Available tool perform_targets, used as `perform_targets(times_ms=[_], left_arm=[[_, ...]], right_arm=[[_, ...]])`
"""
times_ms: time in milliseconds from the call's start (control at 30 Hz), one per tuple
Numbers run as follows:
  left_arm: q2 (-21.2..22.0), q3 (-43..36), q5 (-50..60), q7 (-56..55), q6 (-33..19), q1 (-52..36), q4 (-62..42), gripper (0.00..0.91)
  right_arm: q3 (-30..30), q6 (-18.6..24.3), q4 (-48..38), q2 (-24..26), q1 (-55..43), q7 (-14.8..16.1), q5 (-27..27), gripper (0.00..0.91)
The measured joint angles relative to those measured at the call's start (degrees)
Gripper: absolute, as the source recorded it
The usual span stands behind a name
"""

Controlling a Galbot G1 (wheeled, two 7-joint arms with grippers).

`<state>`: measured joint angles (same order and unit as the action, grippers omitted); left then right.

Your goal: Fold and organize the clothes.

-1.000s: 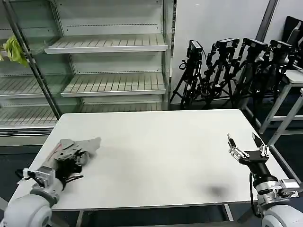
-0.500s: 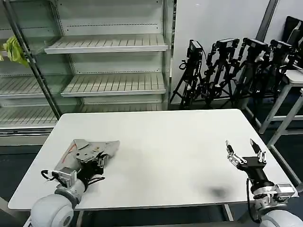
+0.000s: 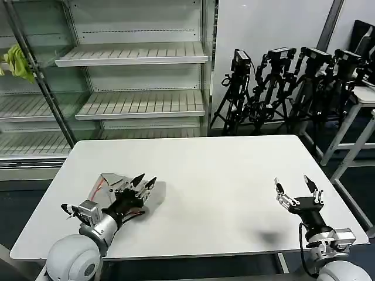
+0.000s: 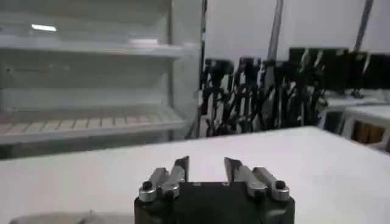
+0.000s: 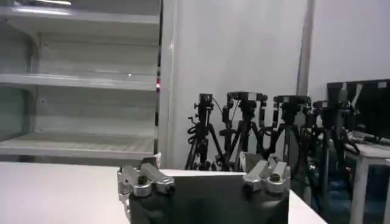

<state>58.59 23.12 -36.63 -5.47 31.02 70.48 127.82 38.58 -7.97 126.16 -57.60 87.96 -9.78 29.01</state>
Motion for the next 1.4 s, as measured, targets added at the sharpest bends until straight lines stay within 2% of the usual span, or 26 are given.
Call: perform_targets(times_ms=[200, 400, 667, 1033, 1233, 1400], left_arm=[[-0.13, 0.69, -0.81, -0.06, -0.75, -0.05, 1.83, 0.907], [-0.97, 4.06, 0.53, -0.03, -1.4, 1.1, 2.12, 0.907], [-0.22, 12.18, 2.9, -0.24, -1.78, 5.05, 1.66, 0.907], [3.3, 21.47, 8.23, 0.47, -3.87, 12.83, 1.37, 0.907], [4.9, 24.86, 10.03, 0.64, -4.74, 15.91, 1.94, 0.907], [6.05, 26.29, 11.34, 0.72, -5.27, 17.38, 2.27, 0.907]], right_arm=[[-1.79, -0.71, -0.39, 1.04, -1.28, -0.68, 0.68, 0.907], [-7.16, -1.34, -1.97, 2.75, -5.43, -1.44, 2.86, 0.907], [-21.79, -1.48, -6.28, 3.87, -16.81, -2.13, 7.53, 0.907], [-45.16, -2.7, -8.93, 1.82, -31.9, -3.59, 13.36, 0.907], [-53.06, -3.51, -8.43, 1.52, -34.85, -4.67, 15.89, 0.907], [-56.24, -3.93, -7.16, 1.64, -35.2, -5.44, 18.03, 0.907]])
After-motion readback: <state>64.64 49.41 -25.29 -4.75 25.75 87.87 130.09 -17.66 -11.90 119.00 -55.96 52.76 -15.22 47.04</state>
